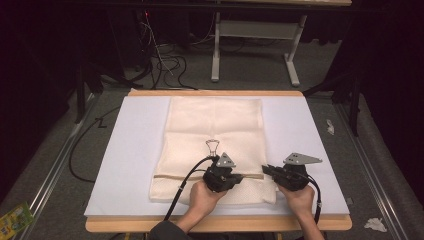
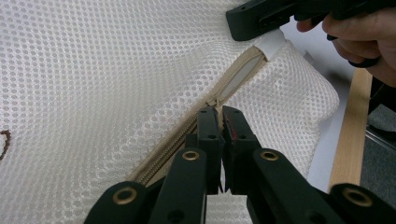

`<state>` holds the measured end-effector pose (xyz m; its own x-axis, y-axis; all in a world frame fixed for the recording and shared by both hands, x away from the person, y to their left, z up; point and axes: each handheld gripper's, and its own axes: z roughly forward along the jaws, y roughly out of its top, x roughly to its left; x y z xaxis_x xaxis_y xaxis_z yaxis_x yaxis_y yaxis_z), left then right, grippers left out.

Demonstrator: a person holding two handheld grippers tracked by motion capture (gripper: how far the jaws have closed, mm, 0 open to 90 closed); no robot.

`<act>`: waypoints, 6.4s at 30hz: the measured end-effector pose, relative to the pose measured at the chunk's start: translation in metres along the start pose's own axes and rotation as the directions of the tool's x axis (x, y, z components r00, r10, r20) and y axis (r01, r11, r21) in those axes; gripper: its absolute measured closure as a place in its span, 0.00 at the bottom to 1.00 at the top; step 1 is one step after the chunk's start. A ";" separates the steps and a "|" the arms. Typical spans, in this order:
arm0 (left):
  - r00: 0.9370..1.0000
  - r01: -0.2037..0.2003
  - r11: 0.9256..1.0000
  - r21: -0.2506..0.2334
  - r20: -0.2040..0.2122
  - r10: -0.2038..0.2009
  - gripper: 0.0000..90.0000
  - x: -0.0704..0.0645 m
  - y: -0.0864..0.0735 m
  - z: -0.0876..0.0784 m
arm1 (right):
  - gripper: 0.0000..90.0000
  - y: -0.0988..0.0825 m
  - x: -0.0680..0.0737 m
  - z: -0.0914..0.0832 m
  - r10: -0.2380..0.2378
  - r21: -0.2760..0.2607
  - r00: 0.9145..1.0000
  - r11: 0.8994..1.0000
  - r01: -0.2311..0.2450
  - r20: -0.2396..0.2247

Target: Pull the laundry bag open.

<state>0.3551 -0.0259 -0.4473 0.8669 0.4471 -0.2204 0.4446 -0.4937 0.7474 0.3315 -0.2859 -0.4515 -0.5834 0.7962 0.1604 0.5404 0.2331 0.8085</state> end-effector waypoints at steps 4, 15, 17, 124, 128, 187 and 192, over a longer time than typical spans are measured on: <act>1.000 -0.004 1.000 0.003 -0.001 0.004 0.97 0.000 -0.002 0.000 | 0.98 0.000 0.000 0.000 -0.007 0.002 1.000 1.000 0.007 -0.002; 1.000 0.005 1.000 -0.004 -0.009 -0.005 0.97 0.004 -0.006 -0.007 | 0.98 0.000 -0.001 0.001 0.002 -0.004 1.000 1.000 -0.002 -0.002; 1.000 0.007 1.000 -0.004 -0.011 -0.007 0.97 0.004 -0.007 -0.007 | 0.98 0.000 -0.001 0.001 -0.003 -0.003 1.000 1.000 0.003 -0.002; 0.984 0.142 0.984 -0.107 -0.093 -0.152 0.97 0.053 -0.064 -0.092 | 0.98 -0.001 -0.007 0.004 0.049 -0.019 0.999 0.999 -0.049 0.019; 0.981 0.149 0.982 -0.112 -0.106 -0.161 0.97 0.056 -0.068 -0.098 | 0.98 -0.001 -0.007 0.004 0.046 -0.018 0.999 0.999 -0.046 0.021; 0.960 0.215 0.958 -0.190 -0.138 -0.243 0.97 0.074 -0.089 -0.133 | 0.98 -0.002 -0.009 0.003 0.053 -0.025 0.998 0.998 -0.053 0.024; 0.961 0.213 0.959 -0.189 -0.138 -0.241 0.97 0.074 -0.089 -0.133 | 0.98 -0.002 -0.010 0.003 0.052 -0.026 0.998 0.998 -0.052 0.024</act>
<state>0.3496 0.1504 -0.4461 0.6946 0.6514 -0.3053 0.5684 -0.2369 0.7879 0.3377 -0.2930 -0.4566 -0.5399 0.8202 0.1891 0.5536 0.1767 0.8138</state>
